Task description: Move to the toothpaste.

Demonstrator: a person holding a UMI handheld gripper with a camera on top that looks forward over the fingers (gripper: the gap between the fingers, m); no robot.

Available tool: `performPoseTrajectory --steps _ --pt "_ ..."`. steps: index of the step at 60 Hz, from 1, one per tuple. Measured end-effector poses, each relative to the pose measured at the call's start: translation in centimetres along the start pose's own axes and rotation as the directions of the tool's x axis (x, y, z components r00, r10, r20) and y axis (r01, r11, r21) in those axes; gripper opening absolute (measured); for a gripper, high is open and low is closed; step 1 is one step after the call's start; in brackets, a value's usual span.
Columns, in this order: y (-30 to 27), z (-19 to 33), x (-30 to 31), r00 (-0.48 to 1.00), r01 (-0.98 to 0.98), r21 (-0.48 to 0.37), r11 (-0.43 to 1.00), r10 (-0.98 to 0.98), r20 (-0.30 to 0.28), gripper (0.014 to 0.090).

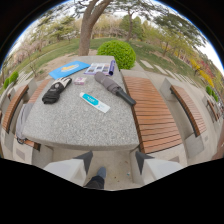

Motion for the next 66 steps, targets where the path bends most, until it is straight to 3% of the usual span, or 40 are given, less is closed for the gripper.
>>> performPoseTrajectory --steps 18,55,66 --pt "-0.7 0.2 -0.8 1.0 -0.002 0.01 1.0 0.002 -0.008 0.0852" --pt "-4.9 6.5 -9.9 0.995 0.006 0.104 0.995 -0.017 0.102 0.0852" --pt "-6.8 9.6 -10.3 0.995 -0.009 0.122 0.992 -0.003 0.096 0.085"
